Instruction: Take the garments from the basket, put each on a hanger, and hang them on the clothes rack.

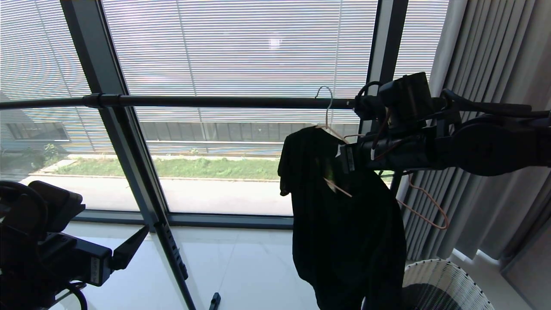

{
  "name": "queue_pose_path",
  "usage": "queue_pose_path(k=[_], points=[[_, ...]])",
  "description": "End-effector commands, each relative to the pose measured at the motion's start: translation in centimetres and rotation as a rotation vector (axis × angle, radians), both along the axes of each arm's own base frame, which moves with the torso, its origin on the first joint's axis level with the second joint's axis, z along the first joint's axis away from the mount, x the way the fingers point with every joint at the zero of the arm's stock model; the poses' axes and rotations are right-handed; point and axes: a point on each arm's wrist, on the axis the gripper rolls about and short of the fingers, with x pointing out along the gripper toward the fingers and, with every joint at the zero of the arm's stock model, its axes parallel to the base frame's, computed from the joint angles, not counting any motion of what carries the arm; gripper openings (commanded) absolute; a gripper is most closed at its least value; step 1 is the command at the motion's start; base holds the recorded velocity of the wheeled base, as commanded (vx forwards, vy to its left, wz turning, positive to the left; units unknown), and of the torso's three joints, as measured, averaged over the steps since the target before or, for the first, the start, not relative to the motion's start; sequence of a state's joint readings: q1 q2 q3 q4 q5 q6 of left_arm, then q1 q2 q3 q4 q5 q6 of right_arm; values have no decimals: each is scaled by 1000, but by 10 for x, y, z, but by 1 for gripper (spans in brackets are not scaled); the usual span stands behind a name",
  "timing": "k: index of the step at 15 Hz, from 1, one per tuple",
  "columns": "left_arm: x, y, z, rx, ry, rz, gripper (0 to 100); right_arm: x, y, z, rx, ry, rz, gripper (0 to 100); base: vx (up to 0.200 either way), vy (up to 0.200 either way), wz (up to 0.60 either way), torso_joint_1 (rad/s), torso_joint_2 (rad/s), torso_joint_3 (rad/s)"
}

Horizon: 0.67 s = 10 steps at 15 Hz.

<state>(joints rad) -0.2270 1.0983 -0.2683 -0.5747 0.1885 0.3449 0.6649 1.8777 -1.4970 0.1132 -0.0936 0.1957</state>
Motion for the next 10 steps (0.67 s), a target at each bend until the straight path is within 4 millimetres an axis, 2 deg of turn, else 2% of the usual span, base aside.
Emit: queue_pose_path(k=[1, 10], points=[[0, 0, 0, 0, 1, 0, 100, 3, 2, 1, 4, -5, -2, 0, 0, 0, 0, 0, 0, 0], [-1, 0, 0, 0, -2, 0, 100, 8, 3, 1, -4, 3, -10, 0, 0, 0, 0, 0, 0, 0]])
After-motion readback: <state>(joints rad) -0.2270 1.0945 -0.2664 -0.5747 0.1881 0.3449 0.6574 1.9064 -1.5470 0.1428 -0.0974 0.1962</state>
